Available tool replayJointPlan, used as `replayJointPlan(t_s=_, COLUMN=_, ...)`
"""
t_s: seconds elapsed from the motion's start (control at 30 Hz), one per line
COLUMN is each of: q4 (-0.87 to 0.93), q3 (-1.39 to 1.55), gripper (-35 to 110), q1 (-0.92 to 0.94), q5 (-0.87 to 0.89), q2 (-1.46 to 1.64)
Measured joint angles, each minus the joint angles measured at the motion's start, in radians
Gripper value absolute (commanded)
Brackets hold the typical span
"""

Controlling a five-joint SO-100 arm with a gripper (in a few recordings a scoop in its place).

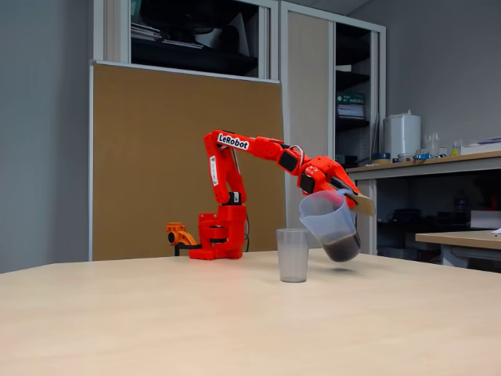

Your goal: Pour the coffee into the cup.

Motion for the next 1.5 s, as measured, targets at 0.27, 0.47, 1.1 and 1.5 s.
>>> replayJointPlan(t_s=0.27, q4=-0.009, q3=-0.069, gripper=0, q1=0.029, q5=0.034, q2=-0.017)
replayJointPlan(t_s=0.47, q4=-0.012, q3=-0.087, gripper=0, q1=0.040, q5=0.081, q2=-0.025)
replayJointPlan(t_s=1.1, q4=-0.117, q3=-0.074, gripper=0, q1=0.083, q5=0.307, q2=-0.023)
replayJointPlan(t_s=1.5, q4=-0.186, q3=-0.021, gripper=0, q1=0.118, q5=0.383, q2=0.000)
